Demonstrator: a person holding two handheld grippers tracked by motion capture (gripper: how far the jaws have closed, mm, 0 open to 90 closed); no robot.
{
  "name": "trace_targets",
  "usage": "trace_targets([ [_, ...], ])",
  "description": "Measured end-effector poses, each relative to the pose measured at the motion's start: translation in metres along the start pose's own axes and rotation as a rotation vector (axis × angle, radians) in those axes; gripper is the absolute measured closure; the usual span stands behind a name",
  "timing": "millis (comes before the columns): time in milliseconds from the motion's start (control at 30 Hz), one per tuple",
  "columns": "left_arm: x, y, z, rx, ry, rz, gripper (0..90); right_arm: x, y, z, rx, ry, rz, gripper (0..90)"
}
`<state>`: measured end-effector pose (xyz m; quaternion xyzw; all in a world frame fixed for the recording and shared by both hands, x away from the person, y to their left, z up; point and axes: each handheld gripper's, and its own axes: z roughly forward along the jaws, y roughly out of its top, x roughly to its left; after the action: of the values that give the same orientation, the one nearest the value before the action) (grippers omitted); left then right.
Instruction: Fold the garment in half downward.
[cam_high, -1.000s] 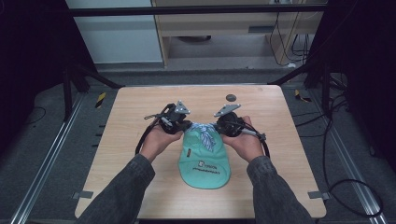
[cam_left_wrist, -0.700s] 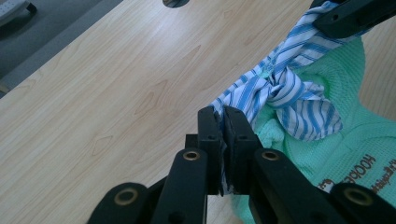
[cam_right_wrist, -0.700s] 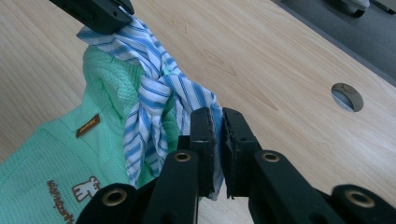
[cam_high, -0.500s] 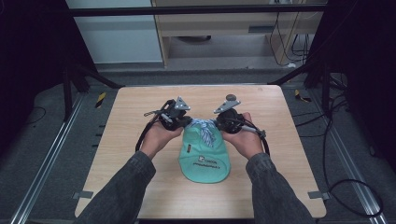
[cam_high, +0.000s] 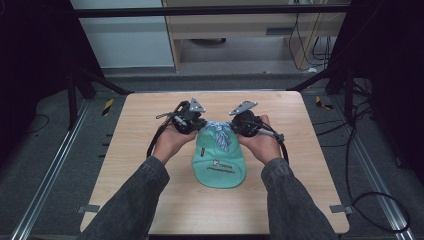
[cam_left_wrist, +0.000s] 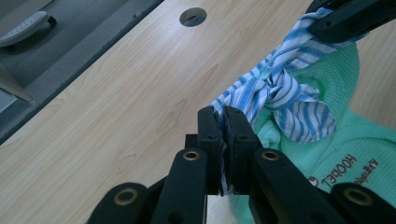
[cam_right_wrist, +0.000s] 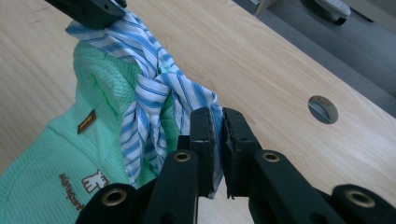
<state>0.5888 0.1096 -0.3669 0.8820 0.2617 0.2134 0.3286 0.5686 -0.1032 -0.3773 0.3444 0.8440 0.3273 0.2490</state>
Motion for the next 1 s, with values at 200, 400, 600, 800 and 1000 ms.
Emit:
trace_targets([
  [200,-0.004,-0.005,0.003,0.003,0.009,0.022,86.6,0.001,-0.003,0.007,-0.002,-0.01,-0.017,83.4],
  [400,-0.007,-0.01,0.007,0.005,0.016,0.024,86.6,0.008,-0.009,0.008,-0.005,-0.011,-0.028,83.3],
  [600,-0.001,-0.005,0.012,-0.004,0.029,0.013,86.6,0.005,-0.008,0.008,-0.018,-0.031,-0.024,83.3],
  [800,0.0,-0.002,0.02,0.007,0.034,0.028,86.6,0.001,-0.009,0.017,-0.022,-0.047,-0.007,83.2],
  [1000,-0.004,-0.008,0.016,0.003,0.029,0.038,86.6,0.007,-0.015,0.016,-0.037,-0.037,-0.01,83.2],
])
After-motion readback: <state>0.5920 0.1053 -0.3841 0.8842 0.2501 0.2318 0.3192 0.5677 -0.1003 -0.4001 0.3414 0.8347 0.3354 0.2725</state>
